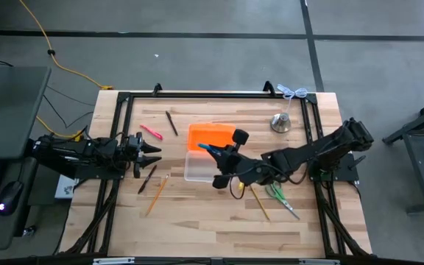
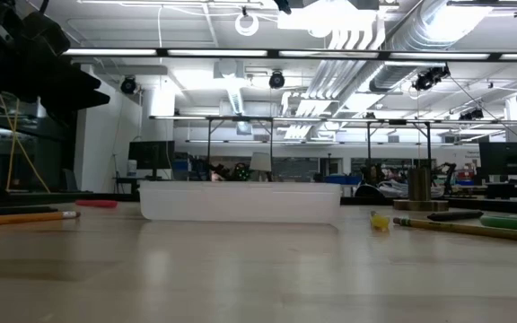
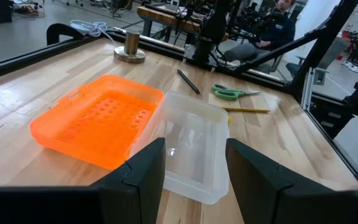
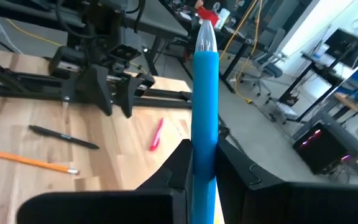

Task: Pick & place school supplies into a supply box
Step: Put the blue pen into the orange supply box

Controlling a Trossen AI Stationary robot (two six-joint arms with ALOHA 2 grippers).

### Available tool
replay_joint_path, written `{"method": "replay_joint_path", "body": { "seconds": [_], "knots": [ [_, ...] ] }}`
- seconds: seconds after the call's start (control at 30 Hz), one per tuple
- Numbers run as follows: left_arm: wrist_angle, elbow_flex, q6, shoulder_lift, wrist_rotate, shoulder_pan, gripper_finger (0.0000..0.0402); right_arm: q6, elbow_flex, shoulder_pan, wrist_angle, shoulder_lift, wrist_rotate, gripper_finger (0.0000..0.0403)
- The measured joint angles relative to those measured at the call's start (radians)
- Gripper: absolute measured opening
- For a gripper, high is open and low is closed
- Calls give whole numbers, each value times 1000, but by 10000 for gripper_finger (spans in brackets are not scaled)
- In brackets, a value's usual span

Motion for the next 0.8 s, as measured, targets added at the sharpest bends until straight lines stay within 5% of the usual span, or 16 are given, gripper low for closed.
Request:
{"method": "replay_joint_path", "body": {
  "seconds": [0.8],
  "knots": [
    [0,0,0,0,1,0,200,227,0,19,-95,77,-119,34]
  ]
}}
